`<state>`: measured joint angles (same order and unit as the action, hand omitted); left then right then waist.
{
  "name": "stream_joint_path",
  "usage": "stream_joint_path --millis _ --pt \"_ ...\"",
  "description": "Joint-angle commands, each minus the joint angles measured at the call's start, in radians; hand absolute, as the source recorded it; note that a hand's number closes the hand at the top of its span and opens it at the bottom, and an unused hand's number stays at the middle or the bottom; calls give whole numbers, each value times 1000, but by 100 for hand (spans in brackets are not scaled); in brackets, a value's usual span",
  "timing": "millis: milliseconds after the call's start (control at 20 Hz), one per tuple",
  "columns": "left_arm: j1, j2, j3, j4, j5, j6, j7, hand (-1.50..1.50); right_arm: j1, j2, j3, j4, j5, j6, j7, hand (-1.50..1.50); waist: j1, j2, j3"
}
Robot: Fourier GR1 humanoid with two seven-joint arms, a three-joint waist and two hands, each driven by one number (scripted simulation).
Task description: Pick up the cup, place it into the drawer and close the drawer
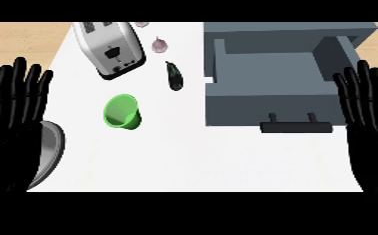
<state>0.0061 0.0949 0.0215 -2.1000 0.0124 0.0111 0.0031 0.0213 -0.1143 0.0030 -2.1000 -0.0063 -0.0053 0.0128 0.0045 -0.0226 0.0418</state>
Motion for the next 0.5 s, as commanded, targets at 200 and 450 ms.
stream_joint_path --millis 200,450 --pt "-139 142 116 130 230 -213 -29 -150 -40 26 30 4 17 -2 -47 -150 -10 26 -43" --pt "-145 41 94 279 351 -160 110 -150 -83 -40 35 91 -59 94 79 -150 -8 27 -42"
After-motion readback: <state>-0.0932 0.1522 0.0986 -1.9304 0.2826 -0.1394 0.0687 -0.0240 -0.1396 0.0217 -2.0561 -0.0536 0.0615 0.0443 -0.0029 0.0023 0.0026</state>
